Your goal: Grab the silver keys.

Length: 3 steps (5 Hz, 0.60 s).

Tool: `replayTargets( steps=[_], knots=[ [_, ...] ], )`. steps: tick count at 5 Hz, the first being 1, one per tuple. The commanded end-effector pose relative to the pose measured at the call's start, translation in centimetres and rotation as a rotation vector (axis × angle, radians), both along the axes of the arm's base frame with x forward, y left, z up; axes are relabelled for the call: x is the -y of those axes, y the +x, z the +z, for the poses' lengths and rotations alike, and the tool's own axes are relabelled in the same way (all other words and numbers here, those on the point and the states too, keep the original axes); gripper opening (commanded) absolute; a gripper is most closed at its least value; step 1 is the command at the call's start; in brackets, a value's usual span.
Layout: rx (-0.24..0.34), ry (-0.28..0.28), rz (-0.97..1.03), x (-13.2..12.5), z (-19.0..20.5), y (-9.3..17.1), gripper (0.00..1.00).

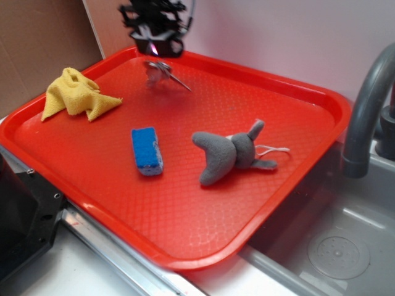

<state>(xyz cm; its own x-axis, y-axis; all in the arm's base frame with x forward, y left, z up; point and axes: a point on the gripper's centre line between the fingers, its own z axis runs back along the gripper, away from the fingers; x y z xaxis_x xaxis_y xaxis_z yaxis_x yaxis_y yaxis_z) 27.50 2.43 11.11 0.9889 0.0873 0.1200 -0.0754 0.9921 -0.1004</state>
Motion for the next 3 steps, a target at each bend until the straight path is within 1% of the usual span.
replayTargets(
  steps=[1, 2, 3],
  knots=[
    [0.142, -0.025, -0.178, 1.4, 10.9, -4.6, 0.00],
    [0.112, -0.064, -0.183, 1.6, 14.5, -5.0, 0.00],
    [0.096, -0.052, -0.172, 1.4, 13.9, -4.5, 0.00]
  ],
)
